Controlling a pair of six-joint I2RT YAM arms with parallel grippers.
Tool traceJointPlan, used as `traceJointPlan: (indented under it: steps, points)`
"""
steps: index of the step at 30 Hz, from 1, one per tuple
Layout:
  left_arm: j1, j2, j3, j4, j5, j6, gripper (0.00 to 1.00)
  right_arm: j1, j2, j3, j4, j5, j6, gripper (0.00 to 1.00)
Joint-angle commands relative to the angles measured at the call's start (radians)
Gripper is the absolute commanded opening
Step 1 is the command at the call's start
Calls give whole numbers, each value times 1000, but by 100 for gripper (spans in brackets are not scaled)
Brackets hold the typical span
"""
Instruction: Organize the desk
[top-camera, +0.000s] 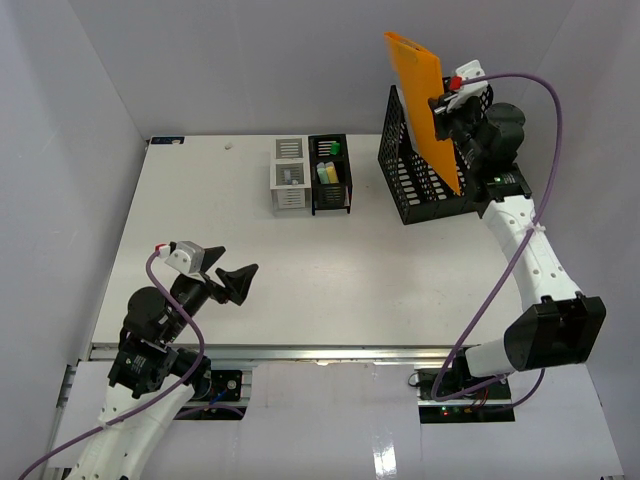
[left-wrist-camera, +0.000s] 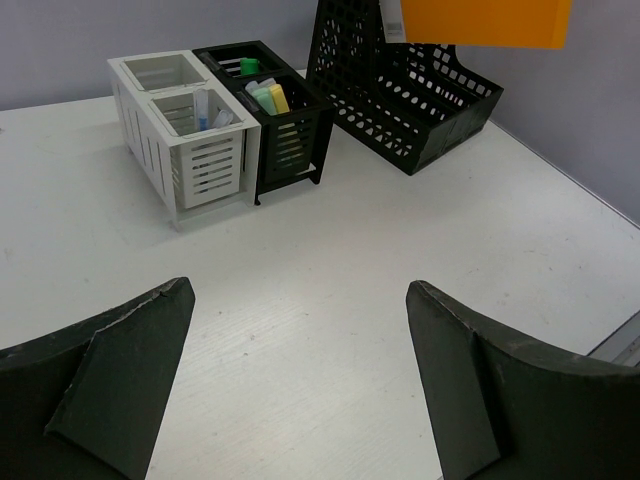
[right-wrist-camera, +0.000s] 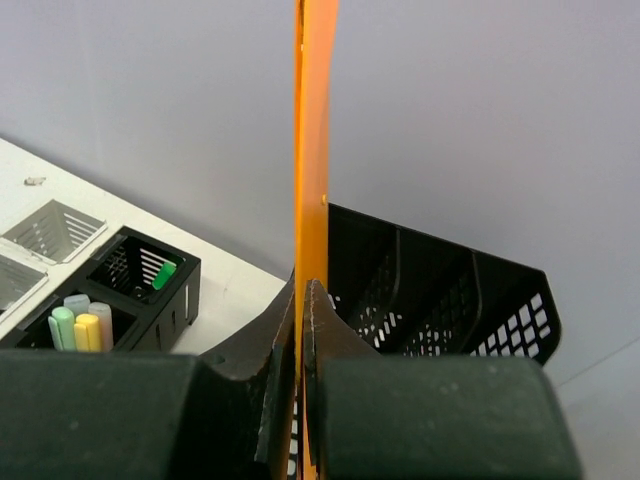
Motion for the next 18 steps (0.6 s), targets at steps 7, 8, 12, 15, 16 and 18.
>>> traceJointPlan:
  steps: [7,8,12,15,16,18]
  points:
    - [3,26,8,-1,5,7,98,11,69,-29,257,59,-44,8]
    - [4,26,8,-1,6,7,98,11,70,-52,277,51,-37,8]
    - [5,27,5,-1,10,9,98,10,68,-154,412,29,-4,8]
    - [5,31,5,0,10,8,98,7,65,-267,540,42,5,8]
    - [5,32,5,-1,11,8,98,4,66,-298,599,44,8,8]
    - [4,33,6,-2,15,10,98,-8,71,-371,704,39,22,8]
